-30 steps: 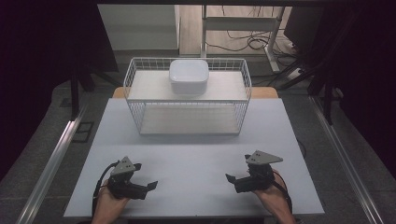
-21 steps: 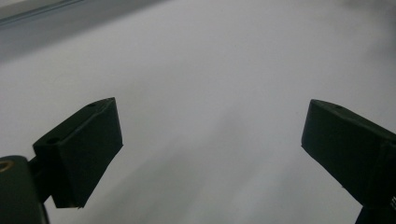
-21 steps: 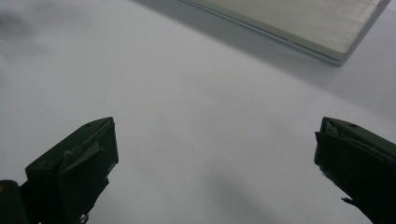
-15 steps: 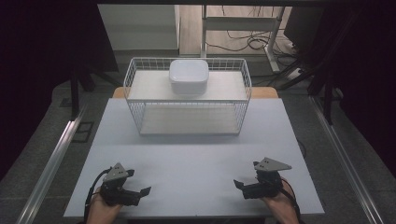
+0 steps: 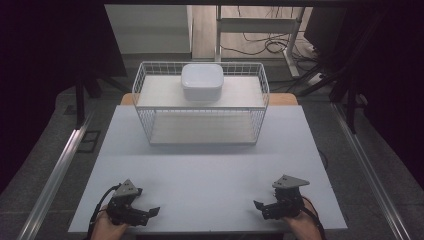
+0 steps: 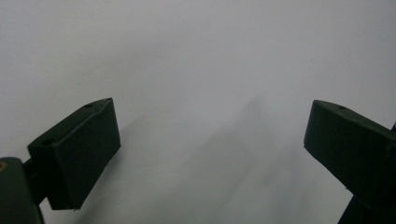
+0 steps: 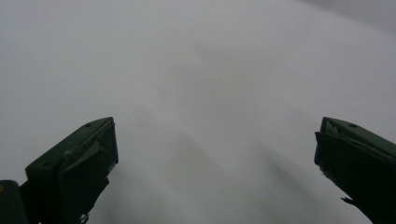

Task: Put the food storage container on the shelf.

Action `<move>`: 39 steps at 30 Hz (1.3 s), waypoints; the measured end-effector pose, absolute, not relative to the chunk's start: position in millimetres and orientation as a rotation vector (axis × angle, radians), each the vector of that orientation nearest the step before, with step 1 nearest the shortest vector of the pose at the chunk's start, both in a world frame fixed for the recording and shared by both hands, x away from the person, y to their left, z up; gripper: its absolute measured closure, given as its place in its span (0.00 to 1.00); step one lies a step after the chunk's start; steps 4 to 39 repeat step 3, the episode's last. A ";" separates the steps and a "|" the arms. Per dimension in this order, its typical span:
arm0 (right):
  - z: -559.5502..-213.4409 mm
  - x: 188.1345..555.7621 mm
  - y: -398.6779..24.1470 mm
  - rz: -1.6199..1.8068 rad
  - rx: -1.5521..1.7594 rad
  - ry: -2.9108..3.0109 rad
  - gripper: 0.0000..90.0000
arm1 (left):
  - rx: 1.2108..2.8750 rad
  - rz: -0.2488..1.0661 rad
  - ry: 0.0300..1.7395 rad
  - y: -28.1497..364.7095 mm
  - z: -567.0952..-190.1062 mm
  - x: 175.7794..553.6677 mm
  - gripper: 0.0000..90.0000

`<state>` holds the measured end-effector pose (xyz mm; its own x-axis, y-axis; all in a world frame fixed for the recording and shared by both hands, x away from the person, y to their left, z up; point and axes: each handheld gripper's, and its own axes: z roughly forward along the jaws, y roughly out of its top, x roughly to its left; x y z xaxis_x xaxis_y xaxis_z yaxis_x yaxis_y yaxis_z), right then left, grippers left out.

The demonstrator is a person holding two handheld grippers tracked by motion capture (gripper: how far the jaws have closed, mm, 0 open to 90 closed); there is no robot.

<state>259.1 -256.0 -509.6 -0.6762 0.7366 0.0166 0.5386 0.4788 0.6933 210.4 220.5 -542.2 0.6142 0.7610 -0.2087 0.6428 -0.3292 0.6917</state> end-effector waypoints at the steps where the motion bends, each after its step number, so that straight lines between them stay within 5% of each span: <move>1: -510.5 259.5 -256.2 0.984 1.085 2.449 0.00 | 2.071 0.194 1.102 220.2 -542.4 210.8 0.03; 39: -511.7 260.0 -256.2 0.968 1.083 2.454 0.00 | 2.074 0.197 1.100 219.5 -542.4 211.1 0.03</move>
